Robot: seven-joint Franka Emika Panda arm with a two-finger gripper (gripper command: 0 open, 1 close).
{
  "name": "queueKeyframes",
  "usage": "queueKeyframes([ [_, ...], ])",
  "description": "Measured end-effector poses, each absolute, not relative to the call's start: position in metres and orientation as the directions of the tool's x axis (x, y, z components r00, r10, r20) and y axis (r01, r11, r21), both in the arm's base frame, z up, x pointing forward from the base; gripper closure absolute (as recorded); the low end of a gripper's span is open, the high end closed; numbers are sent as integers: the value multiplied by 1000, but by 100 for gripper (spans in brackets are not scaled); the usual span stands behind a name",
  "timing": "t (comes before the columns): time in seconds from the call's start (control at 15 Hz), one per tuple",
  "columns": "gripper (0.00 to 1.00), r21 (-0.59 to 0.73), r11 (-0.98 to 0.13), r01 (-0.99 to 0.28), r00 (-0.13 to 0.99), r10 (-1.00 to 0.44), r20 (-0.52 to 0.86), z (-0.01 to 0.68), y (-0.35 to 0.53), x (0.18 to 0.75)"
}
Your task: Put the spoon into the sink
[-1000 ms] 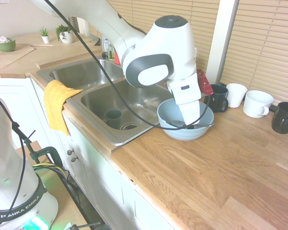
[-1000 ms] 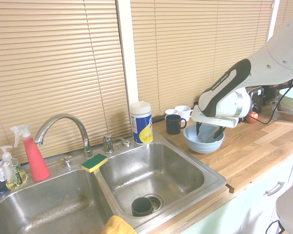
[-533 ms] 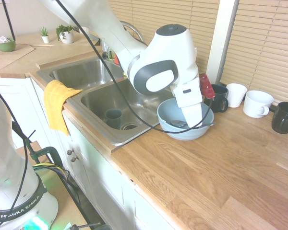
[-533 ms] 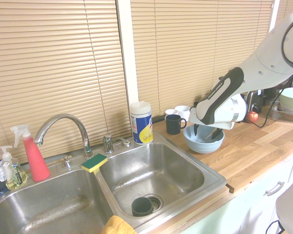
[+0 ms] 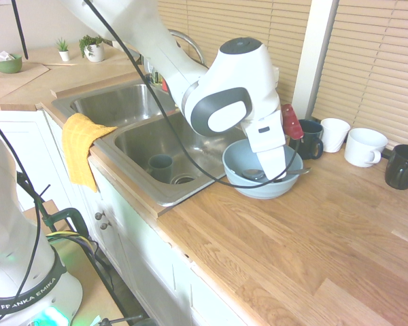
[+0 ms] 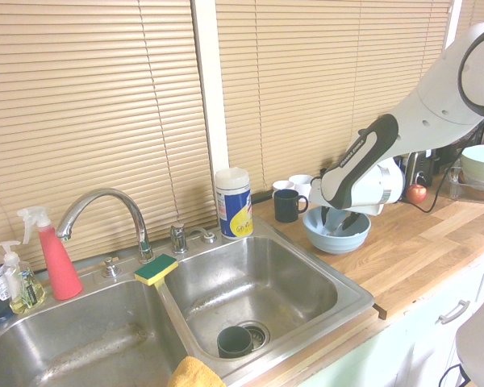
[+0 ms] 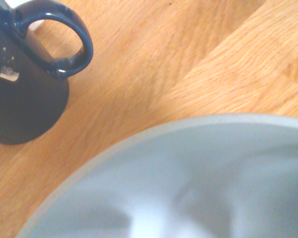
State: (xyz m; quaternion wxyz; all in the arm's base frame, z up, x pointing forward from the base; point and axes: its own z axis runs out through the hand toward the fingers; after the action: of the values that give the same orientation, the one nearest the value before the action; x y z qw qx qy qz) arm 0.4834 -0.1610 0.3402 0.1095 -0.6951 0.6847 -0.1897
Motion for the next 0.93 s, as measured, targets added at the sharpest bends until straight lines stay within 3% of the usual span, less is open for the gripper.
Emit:
queueKeyframes([
  [0.93,100,-421,-59,-905,22,-996,91,332,-155,491],
])
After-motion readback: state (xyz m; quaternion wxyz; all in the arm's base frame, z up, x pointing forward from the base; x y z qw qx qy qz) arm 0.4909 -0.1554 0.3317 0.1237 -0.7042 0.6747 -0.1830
